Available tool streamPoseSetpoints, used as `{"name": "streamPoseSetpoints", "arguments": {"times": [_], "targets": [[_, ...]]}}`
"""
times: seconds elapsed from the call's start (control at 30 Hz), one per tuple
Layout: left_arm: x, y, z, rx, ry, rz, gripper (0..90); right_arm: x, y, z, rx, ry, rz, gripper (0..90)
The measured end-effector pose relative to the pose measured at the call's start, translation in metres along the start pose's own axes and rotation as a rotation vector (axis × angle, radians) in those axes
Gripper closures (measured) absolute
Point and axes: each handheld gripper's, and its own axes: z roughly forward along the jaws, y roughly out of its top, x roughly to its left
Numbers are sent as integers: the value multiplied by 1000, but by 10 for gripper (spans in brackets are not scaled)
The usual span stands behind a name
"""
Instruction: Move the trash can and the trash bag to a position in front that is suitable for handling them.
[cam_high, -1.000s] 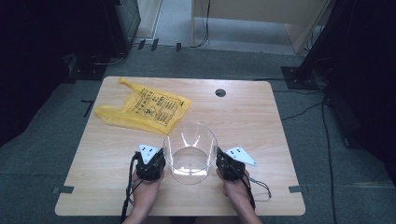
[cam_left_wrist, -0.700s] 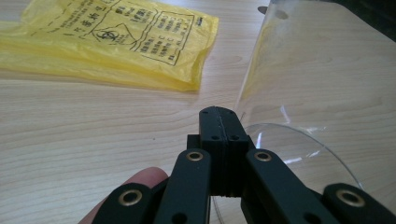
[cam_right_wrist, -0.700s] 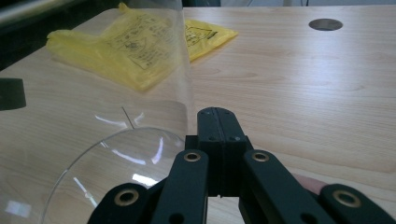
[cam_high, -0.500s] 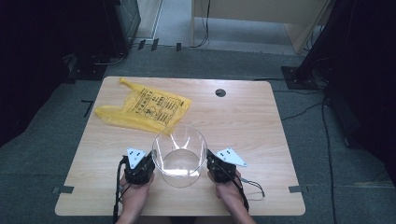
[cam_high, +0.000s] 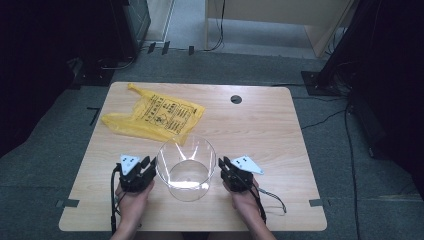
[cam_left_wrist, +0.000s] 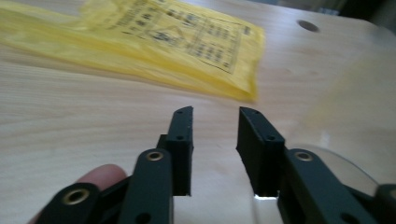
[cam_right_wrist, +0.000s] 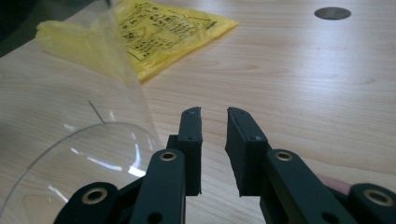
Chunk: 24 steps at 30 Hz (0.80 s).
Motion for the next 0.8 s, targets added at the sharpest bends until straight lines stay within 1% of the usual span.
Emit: {"name": "streamPoseSetpoints", "arguments": {"times": [0.03,0.07,0.1,0.17,0.23,0.33,0.4,0.43,0.47,0.5,0.53,0.57,0.6,0.63,0.67,0.7,0.73,0.77,0.8], "targets": [[6,4,6,-1,12,-9,611,-2,-1,0,1,-2,-3,758],[6,4,6,-1,12,-9,592,-2,-1,0,1,-2,-3,758],[14,14,20,-5,39,-18,571,-4,-4,1,5,-13,-21,739],[19,25,35,-9,65,-20,540,-5,-6,2,7,-17,-27,725],[22,36,52,4,86,-16,501,-7,-8,2,7,-25,-35,709],[22,47,78,18,128,7,471,-12,-12,3,15,-48,-44,700],[21,51,96,44,158,37,466,-16,-15,3,19,-60,-35,694],[20,52,105,64,169,45,466,-17,-16,3,20,-64,-37,690],[21,52,112,81,172,52,470,-19,-16,3,21,-71,-42,689],[21,52,119,98,180,50,487,-20,-17,2,20,-70,-35,688],[21,52,119,98,180,50,507,-21,-17,0,15,-70,-37,680],[20,52,127,125,186,50,524,-22,-18,0,15,-72,-47,672],[19,52,131,135,187,56,544,-22,-18,0,12,-71,-61,664],[18,52,135,156,185,66,569,-23,-18,0,13,-68,-71,656],[18,52,135,156,185,66,588,-24,-18,0,13,-62,-68,654],[17,51,141,188,181,79,614,-25,-18,0,13,-59,-65,654],[17,50,143,203,180,83,640,-25,-18,0,13,-59,-64,654],[17,48,145,202,177,84,667,-26,-18,1,14,-58,-64,653],[16,48,145,197,185,98,690,-26,-18,1,16,-55,-64,651]]}}
